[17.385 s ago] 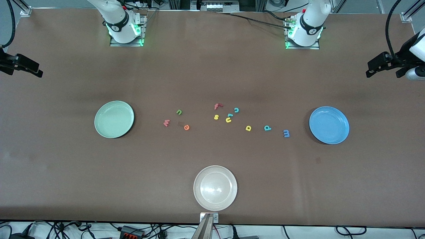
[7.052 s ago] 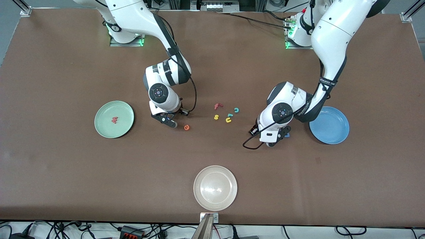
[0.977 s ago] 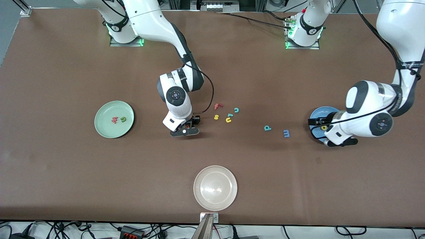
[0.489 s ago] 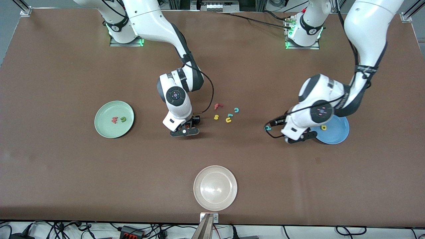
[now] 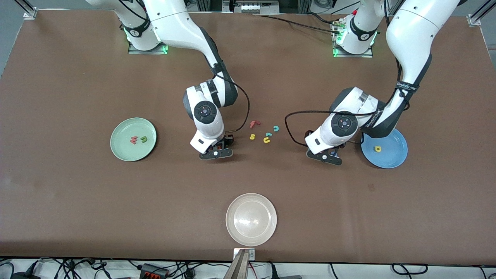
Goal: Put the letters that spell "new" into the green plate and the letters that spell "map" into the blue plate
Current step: 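Grasp the orange e with the right gripper while the left gripper reaches teal p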
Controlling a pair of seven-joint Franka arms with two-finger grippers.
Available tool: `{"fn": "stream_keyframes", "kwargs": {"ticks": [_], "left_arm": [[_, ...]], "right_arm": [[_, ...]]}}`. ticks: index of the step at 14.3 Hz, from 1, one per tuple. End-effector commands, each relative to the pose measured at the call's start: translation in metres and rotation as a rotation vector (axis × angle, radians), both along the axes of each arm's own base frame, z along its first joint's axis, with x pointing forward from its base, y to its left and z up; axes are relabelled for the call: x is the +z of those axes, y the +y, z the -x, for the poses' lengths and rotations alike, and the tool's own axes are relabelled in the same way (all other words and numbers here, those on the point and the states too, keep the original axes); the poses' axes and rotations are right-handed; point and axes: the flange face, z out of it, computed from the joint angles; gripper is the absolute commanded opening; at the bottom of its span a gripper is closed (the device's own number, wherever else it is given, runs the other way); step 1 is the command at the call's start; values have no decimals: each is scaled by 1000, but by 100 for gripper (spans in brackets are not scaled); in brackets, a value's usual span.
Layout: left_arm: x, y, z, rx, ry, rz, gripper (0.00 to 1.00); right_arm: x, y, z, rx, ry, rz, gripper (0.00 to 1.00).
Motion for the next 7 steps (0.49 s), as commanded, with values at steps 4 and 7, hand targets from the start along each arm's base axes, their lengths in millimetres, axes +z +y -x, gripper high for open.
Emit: {"fn": "stream_keyframes", "kwargs": {"ticks": [4,7], "left_arm": [[-38,-10,32,-358,-105,157,97],[-57,-7,41,-420,-75,163,85]], "right_arm": [[-5,2,-2,43,-15,27,49],[-10,1,-3,45,-20,32,48]]}}
